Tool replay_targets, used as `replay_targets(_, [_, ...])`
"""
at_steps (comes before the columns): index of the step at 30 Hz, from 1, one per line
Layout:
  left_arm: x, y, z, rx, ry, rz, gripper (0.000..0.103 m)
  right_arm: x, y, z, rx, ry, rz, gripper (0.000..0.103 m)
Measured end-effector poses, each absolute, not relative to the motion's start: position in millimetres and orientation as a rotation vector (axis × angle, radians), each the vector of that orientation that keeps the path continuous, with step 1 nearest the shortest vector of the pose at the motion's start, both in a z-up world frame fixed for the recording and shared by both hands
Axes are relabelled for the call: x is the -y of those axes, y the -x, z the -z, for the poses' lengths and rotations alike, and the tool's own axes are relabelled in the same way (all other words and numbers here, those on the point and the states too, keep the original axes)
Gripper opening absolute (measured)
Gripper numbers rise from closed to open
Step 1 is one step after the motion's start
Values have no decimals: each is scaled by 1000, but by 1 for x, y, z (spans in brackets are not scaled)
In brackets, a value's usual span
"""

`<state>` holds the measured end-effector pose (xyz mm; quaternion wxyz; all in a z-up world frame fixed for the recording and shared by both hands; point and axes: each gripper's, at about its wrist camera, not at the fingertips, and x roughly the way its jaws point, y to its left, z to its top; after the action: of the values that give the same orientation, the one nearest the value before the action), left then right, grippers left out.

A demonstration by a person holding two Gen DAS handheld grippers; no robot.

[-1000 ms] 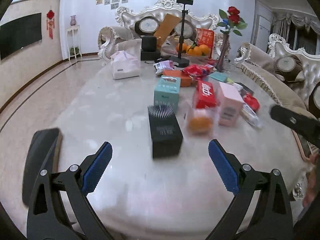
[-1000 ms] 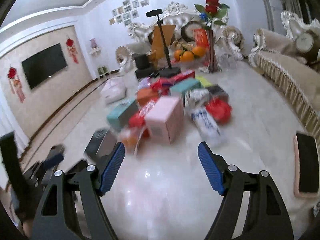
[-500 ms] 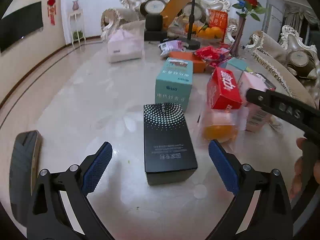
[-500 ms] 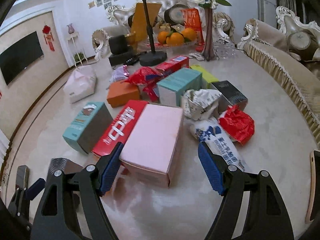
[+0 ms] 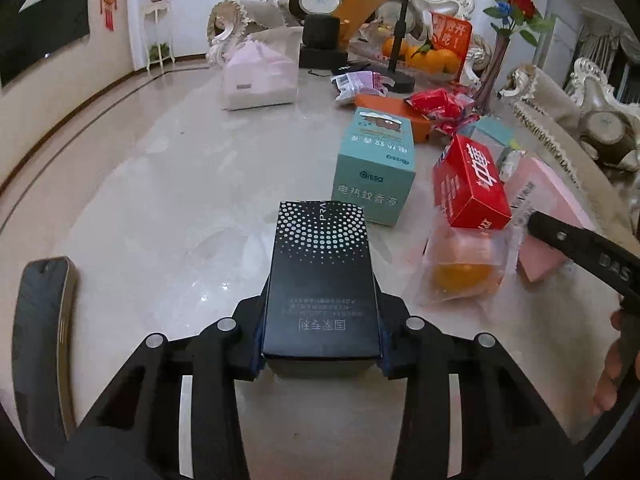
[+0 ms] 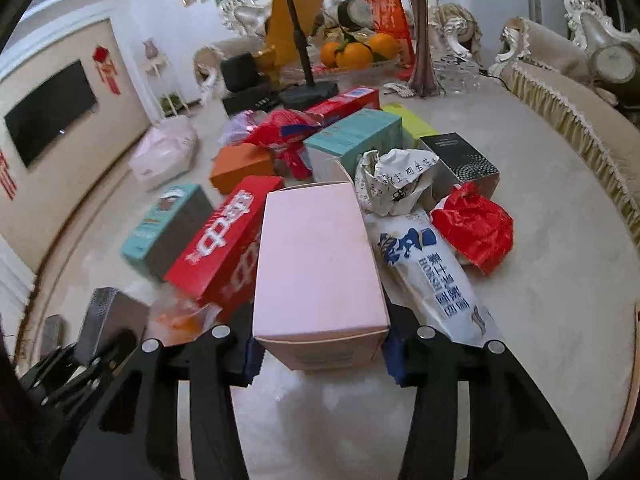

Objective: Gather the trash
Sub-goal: 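Grasp the black box with the left tool while the right tool grasps the pink box, then move both boxes over the wastebasket and open both tools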

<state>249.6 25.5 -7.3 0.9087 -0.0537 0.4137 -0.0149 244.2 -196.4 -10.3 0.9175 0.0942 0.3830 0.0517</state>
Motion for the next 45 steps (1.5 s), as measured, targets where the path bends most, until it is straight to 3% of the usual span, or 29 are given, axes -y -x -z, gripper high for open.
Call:
replay_targets(6, [-32,-219,-21,-757,132,87,41,228,-197,-16,-687,-326,-207,45])
replay_targets(11, [-31,-129,-71,-586,123,210,41,254,-120,-44,-587,-352,-300,45])
replay_targets(15, [-23,-55,-68,-594,110,318,41,268,-46,-39,-611,-392,-372,45])
replay_targets(21, [20,9,14,-895,14,480,41,260,17,23,-882,-416,-407,45])
replay_targets(27, [55,1,100,-1133,-6,522,41,243,18,114,-1143,-378,-332,45])
replay_targets(33, [58,-17,149,-1251,-17,485,41,235,5,155,-1249,-343,-294,45])
replay_targets(39, [58,-22,162,-1269,5,484,42,227,1,167,-1260,-278,-283,46])
replay_targets(41, [58,-22,164,-1282,9,477,67,225,2,171,-1263,-279,-287,49])
replay_targets(42, [57,-22,166,-1281,5,459,84,223,1,171,-1267,-269,-280,55])
replay_targets(43, [58,-23,166,-1277,6,451,89,222,0,172,-1264,-257,-273,65])
replay_targets(45, [52,-24,167,-1266,24,440,90,224,0,172,-1253,-240,-259,67])
